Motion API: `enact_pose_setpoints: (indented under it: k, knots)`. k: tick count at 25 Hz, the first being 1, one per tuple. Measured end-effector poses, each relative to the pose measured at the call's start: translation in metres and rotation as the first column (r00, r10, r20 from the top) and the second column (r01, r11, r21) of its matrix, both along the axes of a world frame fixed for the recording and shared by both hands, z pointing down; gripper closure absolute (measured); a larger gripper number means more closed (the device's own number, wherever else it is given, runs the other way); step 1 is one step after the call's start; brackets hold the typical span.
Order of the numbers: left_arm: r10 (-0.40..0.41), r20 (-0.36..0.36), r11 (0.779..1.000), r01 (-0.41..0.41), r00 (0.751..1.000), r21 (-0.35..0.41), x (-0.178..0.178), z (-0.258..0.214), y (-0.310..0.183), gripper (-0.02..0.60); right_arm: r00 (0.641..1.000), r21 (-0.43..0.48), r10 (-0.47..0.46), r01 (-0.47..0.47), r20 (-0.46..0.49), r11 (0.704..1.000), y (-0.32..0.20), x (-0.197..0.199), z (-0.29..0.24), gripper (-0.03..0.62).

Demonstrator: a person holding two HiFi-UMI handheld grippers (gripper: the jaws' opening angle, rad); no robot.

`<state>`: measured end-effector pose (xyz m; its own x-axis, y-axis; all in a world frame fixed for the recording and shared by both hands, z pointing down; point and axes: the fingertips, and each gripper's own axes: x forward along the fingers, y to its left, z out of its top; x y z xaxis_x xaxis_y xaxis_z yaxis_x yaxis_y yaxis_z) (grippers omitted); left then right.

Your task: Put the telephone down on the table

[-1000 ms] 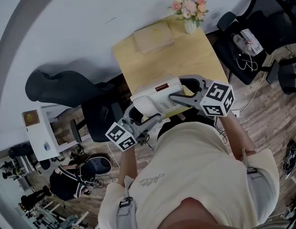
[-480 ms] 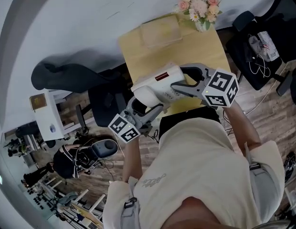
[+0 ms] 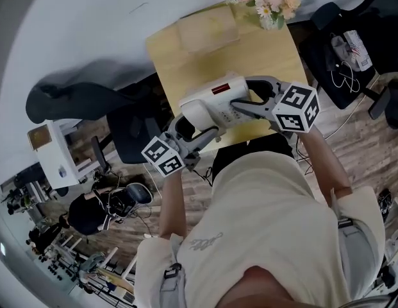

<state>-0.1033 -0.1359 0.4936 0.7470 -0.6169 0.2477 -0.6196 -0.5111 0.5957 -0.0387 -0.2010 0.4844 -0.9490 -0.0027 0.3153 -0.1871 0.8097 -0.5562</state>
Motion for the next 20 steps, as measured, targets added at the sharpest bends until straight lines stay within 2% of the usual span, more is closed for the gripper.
enact_pose_setpoints:
  k: [6, 13, 20]
  knots:
    - [0.041, -0.025, 0.997, -0.043, 0.999, -0.063, -0.013, 0.039, -0.016, 0.202, 0.999, -0.069, 0.016, -0.019, -0.049, 0.997, -0.013, -0.011, 0.042, 0.356]
    - [0.016, -0.101, 0.990, -0.030, 0.995, -0.134, -0.031, 0.093, -0.030, 0.202, 0.996, -0.130, 0.010, -0.022, -0.092, 0.991, -0.030, -0.030, 0.097, 0.356]
    - [0.037, -0.097, 0.978, -0.056, 0.995, -0.202, -0.050, 0.143, -0.044, 0.202, 0.994, -0.232, 0.007, -0.033, -0.110, 0.972, -0.040, -0.046, 0.153, 0.356]
